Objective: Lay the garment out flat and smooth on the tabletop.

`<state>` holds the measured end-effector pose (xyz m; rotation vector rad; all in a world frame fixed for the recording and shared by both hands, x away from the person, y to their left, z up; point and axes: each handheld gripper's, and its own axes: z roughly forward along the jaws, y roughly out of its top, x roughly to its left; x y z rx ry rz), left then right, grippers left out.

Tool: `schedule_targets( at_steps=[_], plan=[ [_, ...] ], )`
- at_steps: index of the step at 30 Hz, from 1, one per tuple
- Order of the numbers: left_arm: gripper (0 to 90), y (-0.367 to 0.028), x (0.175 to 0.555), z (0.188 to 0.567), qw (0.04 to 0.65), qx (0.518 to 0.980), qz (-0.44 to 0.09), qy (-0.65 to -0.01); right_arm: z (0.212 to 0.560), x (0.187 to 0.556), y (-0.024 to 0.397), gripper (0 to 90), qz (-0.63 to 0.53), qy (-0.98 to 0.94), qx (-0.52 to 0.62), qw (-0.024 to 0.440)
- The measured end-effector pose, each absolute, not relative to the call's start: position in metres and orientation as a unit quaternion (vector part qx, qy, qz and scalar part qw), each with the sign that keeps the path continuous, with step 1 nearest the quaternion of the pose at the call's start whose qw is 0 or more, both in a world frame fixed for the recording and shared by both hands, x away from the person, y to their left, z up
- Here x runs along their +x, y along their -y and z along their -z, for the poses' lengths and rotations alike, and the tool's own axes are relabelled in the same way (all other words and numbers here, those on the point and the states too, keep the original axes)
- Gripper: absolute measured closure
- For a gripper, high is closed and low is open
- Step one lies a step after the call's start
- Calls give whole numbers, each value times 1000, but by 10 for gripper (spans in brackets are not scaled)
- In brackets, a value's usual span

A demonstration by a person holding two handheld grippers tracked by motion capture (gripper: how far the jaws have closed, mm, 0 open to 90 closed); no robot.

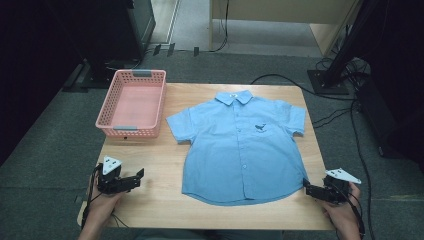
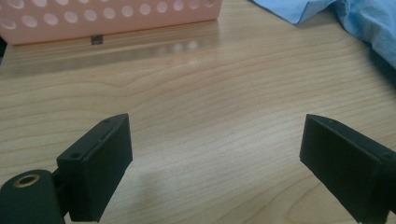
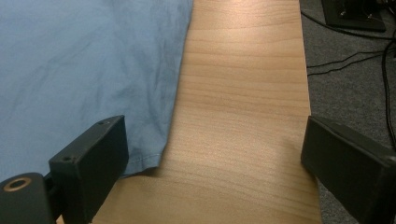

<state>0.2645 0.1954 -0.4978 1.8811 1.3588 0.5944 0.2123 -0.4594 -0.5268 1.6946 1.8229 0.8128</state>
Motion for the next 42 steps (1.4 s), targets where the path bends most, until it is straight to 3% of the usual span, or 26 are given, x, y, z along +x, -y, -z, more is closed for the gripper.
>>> schedule_targets(
  at_steps=[42],
  plan=[
    [97, -256, 235, 518, 315, 717, -246, -571, 527, 212, 459, 70, -300, -673, 625, 259]
  ],
)
